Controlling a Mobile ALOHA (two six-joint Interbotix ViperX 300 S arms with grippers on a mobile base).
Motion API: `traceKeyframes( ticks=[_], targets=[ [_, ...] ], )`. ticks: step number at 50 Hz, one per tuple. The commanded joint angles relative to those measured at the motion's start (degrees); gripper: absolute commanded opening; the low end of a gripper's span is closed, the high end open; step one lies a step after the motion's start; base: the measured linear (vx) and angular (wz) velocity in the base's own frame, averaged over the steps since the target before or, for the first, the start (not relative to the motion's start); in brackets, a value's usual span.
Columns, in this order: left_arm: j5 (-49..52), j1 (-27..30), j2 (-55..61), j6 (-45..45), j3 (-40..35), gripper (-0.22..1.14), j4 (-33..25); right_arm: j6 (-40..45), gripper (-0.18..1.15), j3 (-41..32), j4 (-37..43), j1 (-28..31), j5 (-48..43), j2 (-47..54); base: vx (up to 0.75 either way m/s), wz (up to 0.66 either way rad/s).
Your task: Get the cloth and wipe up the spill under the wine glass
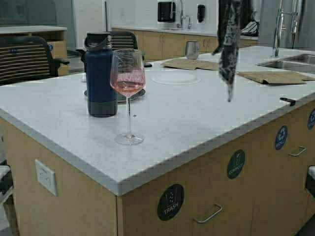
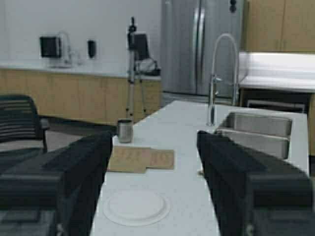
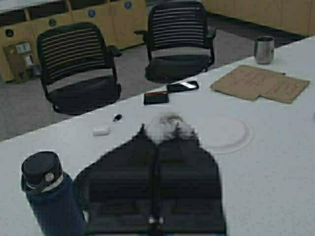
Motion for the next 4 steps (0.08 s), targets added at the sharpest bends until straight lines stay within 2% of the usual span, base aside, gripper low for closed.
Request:
traceKeyframes(
  ticks=[1,4],
  targets=[
    [0.7,-0.1,-0.6,0.3,-2.8,0.90,0.1,-0.2,0.07,-2.2,-0.2,0.1,-0.2,-1.4,0.00,0.00],
    [0.8,-0.1,-0.6,0.4,-3.0,0.90,0.3,-0.2,0.07,-2.2,-0.2,0.1,-0.3,-1.3,0.00,0.00]
  ],
)
